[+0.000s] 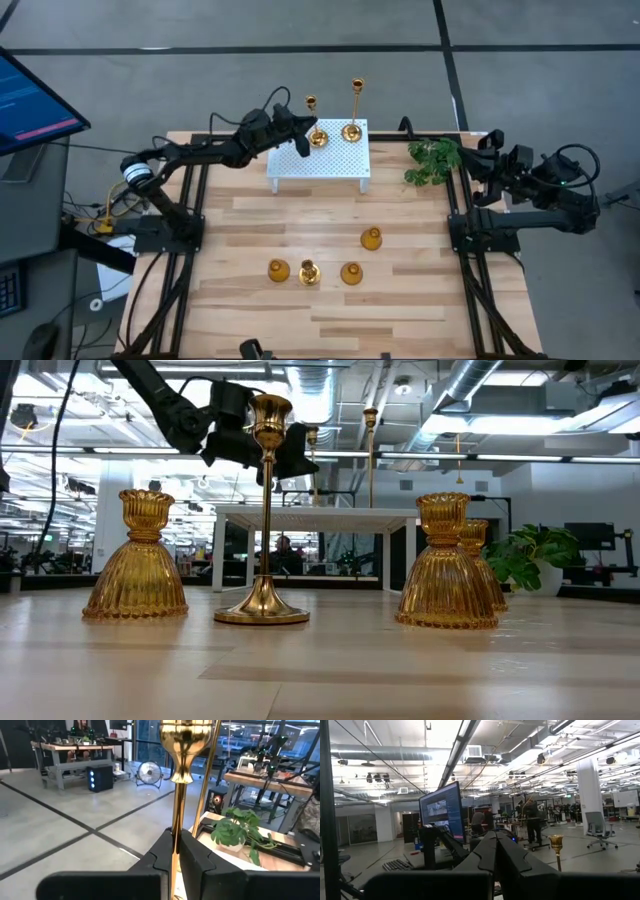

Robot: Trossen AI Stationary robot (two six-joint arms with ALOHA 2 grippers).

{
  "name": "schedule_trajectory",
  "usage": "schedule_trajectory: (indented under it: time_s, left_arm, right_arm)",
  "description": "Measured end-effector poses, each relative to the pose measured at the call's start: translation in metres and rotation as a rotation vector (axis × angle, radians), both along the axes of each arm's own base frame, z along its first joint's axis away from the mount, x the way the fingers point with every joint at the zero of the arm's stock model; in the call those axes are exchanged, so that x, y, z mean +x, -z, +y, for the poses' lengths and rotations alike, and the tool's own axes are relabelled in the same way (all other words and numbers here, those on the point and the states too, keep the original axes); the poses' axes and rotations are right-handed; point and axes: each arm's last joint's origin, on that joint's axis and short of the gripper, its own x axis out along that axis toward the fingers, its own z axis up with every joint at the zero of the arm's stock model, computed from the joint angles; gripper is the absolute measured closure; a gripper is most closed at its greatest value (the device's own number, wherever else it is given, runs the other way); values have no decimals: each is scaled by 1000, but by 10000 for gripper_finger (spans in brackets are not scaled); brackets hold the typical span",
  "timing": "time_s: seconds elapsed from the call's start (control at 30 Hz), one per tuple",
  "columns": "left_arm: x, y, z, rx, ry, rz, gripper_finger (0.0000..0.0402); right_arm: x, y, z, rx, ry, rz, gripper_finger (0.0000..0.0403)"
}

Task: Pick & Place candle stick holders
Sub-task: Put the medium gold candle holder on the shelf

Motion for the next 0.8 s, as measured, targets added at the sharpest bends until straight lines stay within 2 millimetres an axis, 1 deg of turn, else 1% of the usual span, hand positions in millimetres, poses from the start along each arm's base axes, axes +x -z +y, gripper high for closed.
schedule_trajectory:
  time_s: [0.2,0.47,0.8]
  left_arm:
    - [1,2,2,8,-4,8,384]
    - [-3,3,9,9,-26,14,384]
    - [-3,5,9,4,-29,37,384]
  right_arm:
    - [0,0,0,0,0,-1,403]
    - [-1,-2,0,-3,1,-25,403]
    - [-2,-4,0,-7,3,-38,403]
